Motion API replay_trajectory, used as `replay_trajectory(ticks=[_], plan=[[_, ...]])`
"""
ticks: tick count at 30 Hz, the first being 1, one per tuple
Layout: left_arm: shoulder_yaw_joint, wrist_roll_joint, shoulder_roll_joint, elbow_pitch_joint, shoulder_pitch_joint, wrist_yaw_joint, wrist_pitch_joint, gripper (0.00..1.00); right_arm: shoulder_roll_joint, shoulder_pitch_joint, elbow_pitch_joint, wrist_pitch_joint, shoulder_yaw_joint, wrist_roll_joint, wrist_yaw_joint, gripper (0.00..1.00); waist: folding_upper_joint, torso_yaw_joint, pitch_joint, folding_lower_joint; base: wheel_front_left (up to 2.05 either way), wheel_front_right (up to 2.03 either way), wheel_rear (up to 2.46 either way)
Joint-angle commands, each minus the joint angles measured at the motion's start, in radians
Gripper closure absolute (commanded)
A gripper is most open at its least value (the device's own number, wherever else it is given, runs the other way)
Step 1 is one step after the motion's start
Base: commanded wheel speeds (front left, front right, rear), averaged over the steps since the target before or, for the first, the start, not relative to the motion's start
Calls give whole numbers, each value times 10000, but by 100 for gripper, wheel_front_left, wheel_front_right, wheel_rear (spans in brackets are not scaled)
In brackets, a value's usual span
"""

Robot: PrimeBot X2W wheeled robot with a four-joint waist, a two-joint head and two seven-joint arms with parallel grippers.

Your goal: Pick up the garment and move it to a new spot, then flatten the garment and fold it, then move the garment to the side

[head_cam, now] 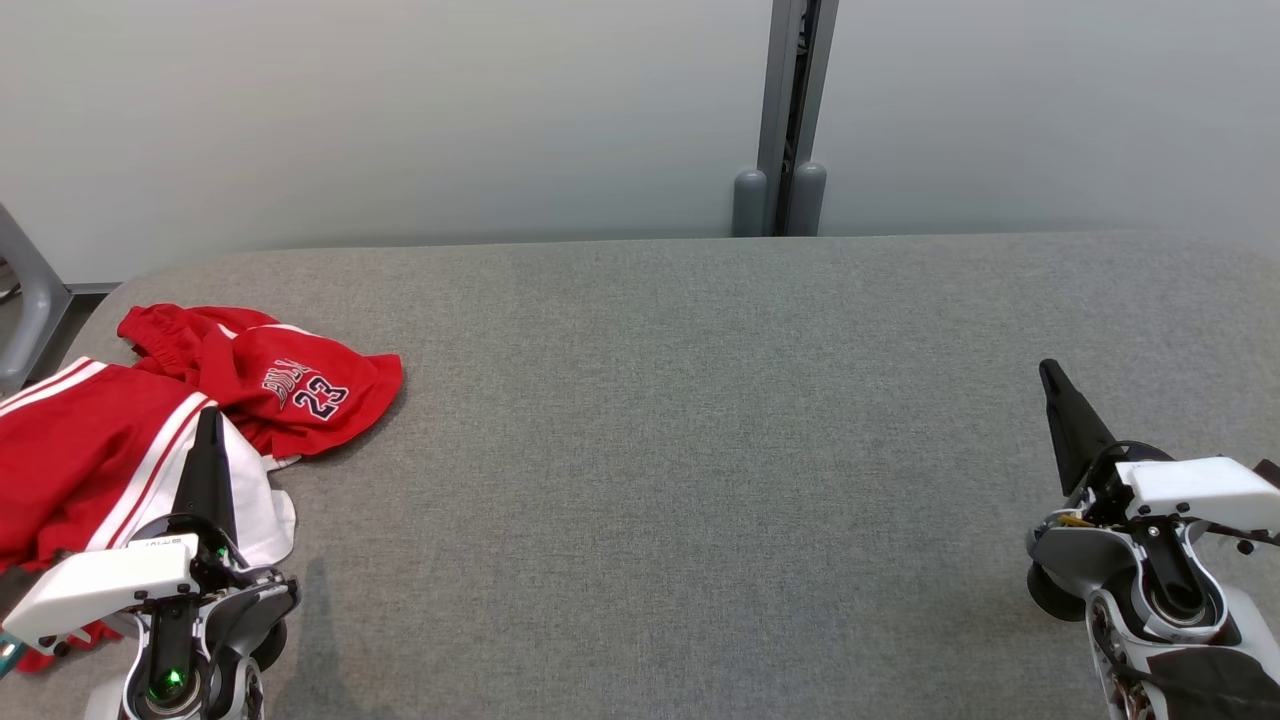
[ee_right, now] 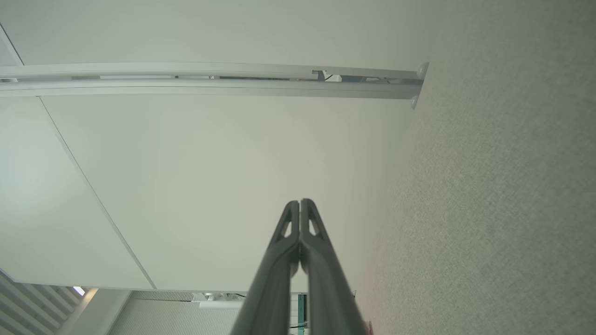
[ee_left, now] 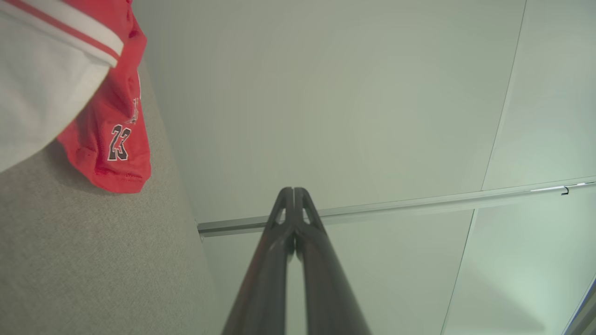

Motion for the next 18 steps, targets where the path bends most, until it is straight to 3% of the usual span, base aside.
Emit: replay_trajectory(ticks=[1, 18], plan=[[17, -63, 59, -12, -61, -24, 4, 100, -57, 2, 18, 20, -40, 47, 28, 100, 0, 0, 0, 0, 0, 0, 0], [17, -63, 59, -12, -61, -25, 4, 100, -57, 2, 18, 20, -40, 47, 28, 100, 0, 0, 0, 0, 0, 0, 0]])
